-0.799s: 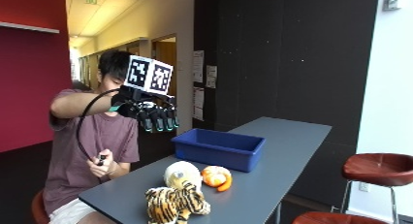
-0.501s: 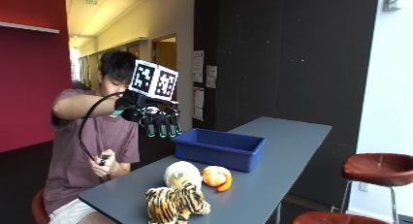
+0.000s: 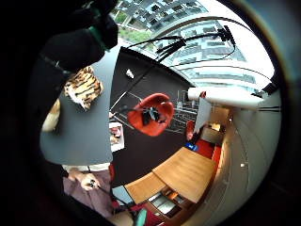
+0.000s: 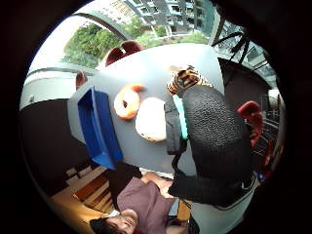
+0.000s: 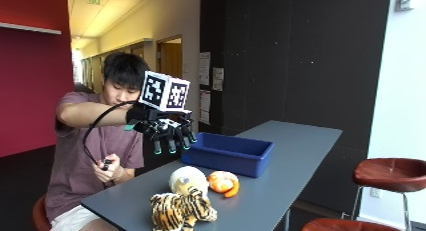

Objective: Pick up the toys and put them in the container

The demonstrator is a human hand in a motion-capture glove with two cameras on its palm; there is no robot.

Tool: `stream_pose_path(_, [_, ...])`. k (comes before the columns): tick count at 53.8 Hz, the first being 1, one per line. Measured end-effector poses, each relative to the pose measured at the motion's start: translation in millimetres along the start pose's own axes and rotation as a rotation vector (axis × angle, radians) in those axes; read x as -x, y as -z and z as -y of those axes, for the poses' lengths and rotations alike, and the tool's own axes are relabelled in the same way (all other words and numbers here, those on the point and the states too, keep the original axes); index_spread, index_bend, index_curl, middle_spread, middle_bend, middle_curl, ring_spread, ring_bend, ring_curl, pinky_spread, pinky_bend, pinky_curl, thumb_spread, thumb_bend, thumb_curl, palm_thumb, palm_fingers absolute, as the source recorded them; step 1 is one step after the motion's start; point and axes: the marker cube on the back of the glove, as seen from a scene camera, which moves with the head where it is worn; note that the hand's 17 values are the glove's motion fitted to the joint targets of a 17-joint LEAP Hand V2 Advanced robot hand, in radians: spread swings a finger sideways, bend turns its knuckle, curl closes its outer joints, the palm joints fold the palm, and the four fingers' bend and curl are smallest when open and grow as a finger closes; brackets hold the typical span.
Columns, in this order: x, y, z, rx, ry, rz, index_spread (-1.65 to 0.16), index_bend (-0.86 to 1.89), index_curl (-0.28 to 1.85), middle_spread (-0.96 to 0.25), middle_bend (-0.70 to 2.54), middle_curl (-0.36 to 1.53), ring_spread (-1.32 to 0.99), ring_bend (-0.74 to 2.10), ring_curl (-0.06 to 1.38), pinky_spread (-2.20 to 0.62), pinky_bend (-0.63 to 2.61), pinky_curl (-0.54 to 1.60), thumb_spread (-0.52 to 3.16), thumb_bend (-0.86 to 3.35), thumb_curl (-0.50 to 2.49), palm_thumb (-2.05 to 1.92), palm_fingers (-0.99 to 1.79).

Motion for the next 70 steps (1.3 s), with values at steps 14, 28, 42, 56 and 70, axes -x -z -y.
stream_pose_path(14, [-1, -23, 18, 0.027, -0.001, 0.088, -0.14, 0.08, 0.17, 0.02, 0.26, 0.34, -0.04, 0.67, 0.26, -0.03, 1.05, 0.38, 1.39, -0.08, 0.1, -0.13, -0.07])
stream_pose_path(28, [1, -87, 52, 0.141, -0.014, 0.186, -0.1, 0.06, 0.15, 0.07, 0.21, 0.36, 0.0, 0.68, 0.27, 0.0, 1.13, 0.39, 1.28, -0.08, 0.1, -0.13, -0.16])
stream_pose_path(42, [10, -149, 73, 0.206, -0.017, 0.205, -0.1, 0.08, 0.15, 0.09, 0.19, 0.37, 0.01, 0.61, 0.25, 0.01, 1.08, 0.37, 1.2, -0.09, 0.1, -0.14, -0.2])
stream_pose_path(56, [16, -183, 81, 0.058, 0.033, 0.212, -0.1, 0.06, 0.15, 0.03, 0.28, 0.41, -0.05, 0.59, 0.25, -0.04, 0.92, 0.32, 1.26, -0.03, 0.13, -0.04, -0.08])
stream_pose_path(70, [20, -184, 82, -0.03, 0.014, 0.158, -0.1, 0.14, 0.15, -0.03, 0.46, 0.47, -0.18, 0.81, 0.32, -0.14, 0.99, 0.34, 1.33, 0.01, 0.21, 0.06, 0.18])
